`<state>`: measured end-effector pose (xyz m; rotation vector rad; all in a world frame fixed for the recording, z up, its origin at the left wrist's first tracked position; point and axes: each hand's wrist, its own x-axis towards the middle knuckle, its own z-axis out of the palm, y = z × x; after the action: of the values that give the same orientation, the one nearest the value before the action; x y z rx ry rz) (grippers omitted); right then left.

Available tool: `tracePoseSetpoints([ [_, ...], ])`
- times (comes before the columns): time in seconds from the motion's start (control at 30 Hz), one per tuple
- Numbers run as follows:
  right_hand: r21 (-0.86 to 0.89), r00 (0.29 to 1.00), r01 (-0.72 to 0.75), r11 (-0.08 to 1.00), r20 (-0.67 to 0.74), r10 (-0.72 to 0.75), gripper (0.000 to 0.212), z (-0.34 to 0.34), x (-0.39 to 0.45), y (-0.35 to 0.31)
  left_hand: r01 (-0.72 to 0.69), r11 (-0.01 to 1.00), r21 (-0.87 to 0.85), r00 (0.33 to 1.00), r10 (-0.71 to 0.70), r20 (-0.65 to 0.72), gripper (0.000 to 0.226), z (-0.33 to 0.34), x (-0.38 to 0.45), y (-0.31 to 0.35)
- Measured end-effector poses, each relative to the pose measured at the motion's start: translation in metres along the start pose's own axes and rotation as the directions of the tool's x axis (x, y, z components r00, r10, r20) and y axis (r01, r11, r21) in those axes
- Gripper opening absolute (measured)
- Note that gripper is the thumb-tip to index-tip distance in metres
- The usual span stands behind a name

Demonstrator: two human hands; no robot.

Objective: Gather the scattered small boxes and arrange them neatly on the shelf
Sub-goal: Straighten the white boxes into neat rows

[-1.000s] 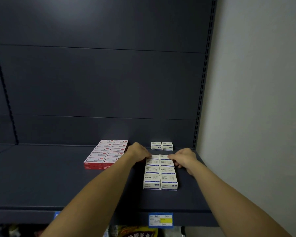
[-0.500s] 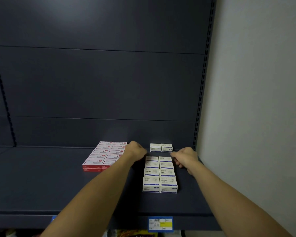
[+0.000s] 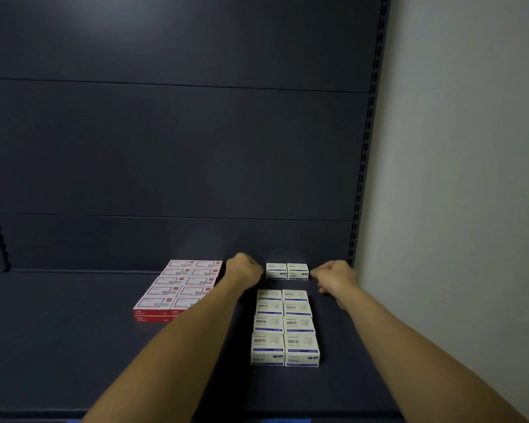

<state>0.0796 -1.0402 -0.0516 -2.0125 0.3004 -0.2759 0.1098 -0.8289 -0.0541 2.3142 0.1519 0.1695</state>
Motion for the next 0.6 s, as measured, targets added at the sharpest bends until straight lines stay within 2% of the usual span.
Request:
tracePoseSetpoints([
  [0.17, -0.005, 1.000, 0.005, 1.000, 0.003, -0.005, 0.011, 0.011, 0.015, 0.003, -0.012, 0.999, -0.030, 1.000, 0.012, 0.012, 0.018, 0.011, 0.013, 0.001],
  [0.3, 0.008, 1.000, 0.000, 1.000, -0.002, 0.000, 0.011, 0.018, 0.026, 0.006, -0.029, 0.997, -0.068, 0.999, 0.027, -0.032, 0.019, 0.016, 0.022, 0.001],
  [0.4, 0.020, 1.000, -0.006, 1.000, -0.005, 0.006, 0.003, 0.022, 0.030, 0.007, -0.023, 0.995, -0.102, 0.999, 0.020, -0.036, 0.021, 0.018, 0.028, 0.002],
  [0.6, 0.037, 1.000, -0.012, 0.999, 0.018, 0.011, 0.006, 0.030, 0.034, 0.005, -0.020, 0.994, -0.105, 0.999, 0.018, -0.028, 0.021, 0.023, 0.035, 0.003],
])
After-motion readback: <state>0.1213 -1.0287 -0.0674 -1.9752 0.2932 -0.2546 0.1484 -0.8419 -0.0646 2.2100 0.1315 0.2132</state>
